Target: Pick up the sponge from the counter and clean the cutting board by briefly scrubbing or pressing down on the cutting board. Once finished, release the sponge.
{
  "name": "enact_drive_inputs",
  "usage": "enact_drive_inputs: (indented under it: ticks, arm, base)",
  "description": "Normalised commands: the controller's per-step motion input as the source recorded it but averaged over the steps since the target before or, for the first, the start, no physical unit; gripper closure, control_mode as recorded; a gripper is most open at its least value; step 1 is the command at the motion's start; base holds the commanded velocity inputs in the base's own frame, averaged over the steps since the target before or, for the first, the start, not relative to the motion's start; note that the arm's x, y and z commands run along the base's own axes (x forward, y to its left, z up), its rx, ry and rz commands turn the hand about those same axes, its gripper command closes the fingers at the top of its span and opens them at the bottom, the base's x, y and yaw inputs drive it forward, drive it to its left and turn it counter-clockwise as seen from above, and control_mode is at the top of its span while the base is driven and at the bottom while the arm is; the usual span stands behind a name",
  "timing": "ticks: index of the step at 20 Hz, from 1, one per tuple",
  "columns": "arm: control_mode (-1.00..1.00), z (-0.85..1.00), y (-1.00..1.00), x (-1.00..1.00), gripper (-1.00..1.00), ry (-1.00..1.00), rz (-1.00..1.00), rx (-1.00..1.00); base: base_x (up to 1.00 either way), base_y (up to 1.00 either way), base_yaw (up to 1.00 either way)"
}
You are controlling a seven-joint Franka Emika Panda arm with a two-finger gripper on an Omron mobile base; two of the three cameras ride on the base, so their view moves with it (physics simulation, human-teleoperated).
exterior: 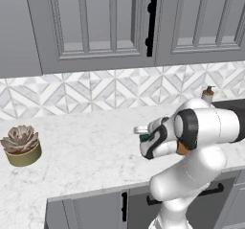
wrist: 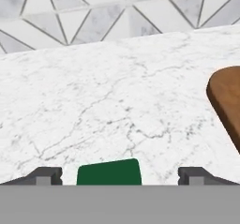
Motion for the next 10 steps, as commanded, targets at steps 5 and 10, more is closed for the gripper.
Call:
enact_drive_inputs:
  ticks: [5, 10]
  arm:
    - [-1.00, 0.52, -0.22, 0.00, -1.00, 0.01, -0.02, 0.00]
    - [-1.00, 0.55, -0.38, -0.02, -1.00, 0.05, -0.05, 0.00]
  base:
    - [0.00, 0.00, 0.00]
    - [0.00, 0.00, 0.00]
